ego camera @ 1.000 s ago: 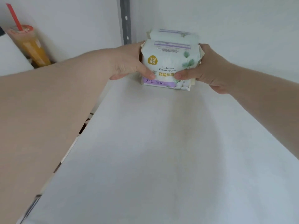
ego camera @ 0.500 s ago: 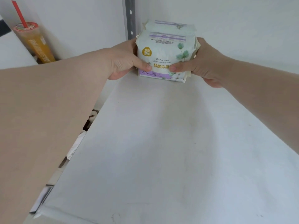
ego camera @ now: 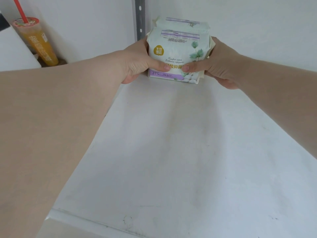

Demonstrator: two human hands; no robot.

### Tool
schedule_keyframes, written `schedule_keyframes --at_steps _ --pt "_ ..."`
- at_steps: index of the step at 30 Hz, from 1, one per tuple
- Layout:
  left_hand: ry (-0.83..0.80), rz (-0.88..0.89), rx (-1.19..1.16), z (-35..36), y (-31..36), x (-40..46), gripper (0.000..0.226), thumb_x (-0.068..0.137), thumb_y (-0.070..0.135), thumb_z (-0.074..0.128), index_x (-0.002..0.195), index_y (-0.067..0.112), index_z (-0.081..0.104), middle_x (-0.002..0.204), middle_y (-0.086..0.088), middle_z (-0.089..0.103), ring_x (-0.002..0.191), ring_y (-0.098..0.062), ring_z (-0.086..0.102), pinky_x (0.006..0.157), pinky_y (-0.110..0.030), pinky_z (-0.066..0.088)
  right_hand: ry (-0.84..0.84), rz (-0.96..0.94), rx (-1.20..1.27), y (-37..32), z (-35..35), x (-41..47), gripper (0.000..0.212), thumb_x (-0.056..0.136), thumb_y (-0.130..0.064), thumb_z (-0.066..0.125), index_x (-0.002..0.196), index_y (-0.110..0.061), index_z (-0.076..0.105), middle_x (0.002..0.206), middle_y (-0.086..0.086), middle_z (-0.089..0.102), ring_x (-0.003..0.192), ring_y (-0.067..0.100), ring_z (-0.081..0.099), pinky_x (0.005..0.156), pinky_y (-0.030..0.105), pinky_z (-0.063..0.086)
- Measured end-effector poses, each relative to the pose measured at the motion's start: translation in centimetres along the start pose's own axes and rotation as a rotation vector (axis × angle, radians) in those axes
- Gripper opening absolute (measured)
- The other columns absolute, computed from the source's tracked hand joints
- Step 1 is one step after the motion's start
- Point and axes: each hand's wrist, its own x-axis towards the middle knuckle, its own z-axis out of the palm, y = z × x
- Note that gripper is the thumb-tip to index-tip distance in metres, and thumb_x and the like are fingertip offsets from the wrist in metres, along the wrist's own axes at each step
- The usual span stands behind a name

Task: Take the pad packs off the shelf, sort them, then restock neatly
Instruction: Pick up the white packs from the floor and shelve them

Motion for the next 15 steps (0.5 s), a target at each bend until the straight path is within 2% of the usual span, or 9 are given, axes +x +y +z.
schedule_keyframes --at_steps 5,7,9,10,12,15 --pt "0.088 0.021 -0.064 0.1 -0.5 -0.6 0.091 0.053 0.002 0.083 0.133 0.026 0.046 0.120 0.000 0.066 0.109 -0.018 0.065 0.095 -0.054 0.049 0.115 0.096 -0.004 0.0 0.2 -0.1 0.118 0.037 -0.017 0.097 0.139 -0.025 0.039 0.129 -0.008 0.062 0.115 0.012 0.062 0.100 0.039 0.050" --pt "0.130 0.013 -0.090 0.3 -0.9 -1.3 0.096 0.050 0.003 0.085 0.132 0.031 0.045 0.123 0.002 0.064 0.112 -0.016 0.063 0.096 -0.050 0.050 0.186 0.136 -0.033 0.2 0.6 -0.8 0.140 0.024 -0.031 0.100 0.145 -0.030 0.028 0.137 -0.010 0.054 0.124 0.013 0.055 0.106 0.043 0.044" --pt "0.171 -0.006 -0.064 0.6 -0.9 -2.4 0.112 0.040 0.011 0.088 0.138 0.033 0.040 0.133 0.002 0.057 0.124 -0.012 0.053 0.098 -0.038 0.050 0.249 0.175 -0.062 0.2 1.1 -2.2 0.157 0.017 -0.042 0.098 0.151 -0.033 0.016 0.150 -0.007 0.039 0.135 0.015 0.041 0.111 0.046 0.037" --pt "0.190 -0.006 -0.040 0.9 -0.7 -3.2 0.116 0.040 0.013 0.088 0.142 0.033 0.036 0.139 0.002 0.052 0.129 -0.009 0.046 0.100 -0.031 0.047 0.281 0.190 -0.076 0.1 1.4 -3.1 0.157 0.019 -0.044 0.097 0.152 -0.034 0.014 0.154 -0.006 0.033 0.139 0.016 0.035 0.113 0.047 0.034" --pt "0.245 -0.004 0.006 1.9 -0.1 -5.2 0.108 0.057 0.007 0.086 0.147 0.027 0.029 0.144 0.000 0.045 0.132 -0.005 0.038 0.095 -0.021 0.038 0.328 0.209 -0.094 -0.4 1.9 -5.4 0.146 0.034 -0.039 0.096 0.153 -0.031 0.012 0.158 -0.002 0.026 0.142 0.017 0.030 0.114 0.048 0.031" --pt "0.374 -0.022 0.042 3.3 0.9 -9.3 0.091 0.074 0.004 0.077 0.148 0.019 0.027 0.145 -0.004 0.042 0.126 -0.009 0.042 0.088 -0.019 0.035 0.381 0.218 -0.132 -2.1 2.6 -9.5 0.118 0.061 -0.026 0.090 0.153 -0.024 0.016 0.157 0.001 0.029 0.140 0.016 0.033 0.114 0.042 0.031"
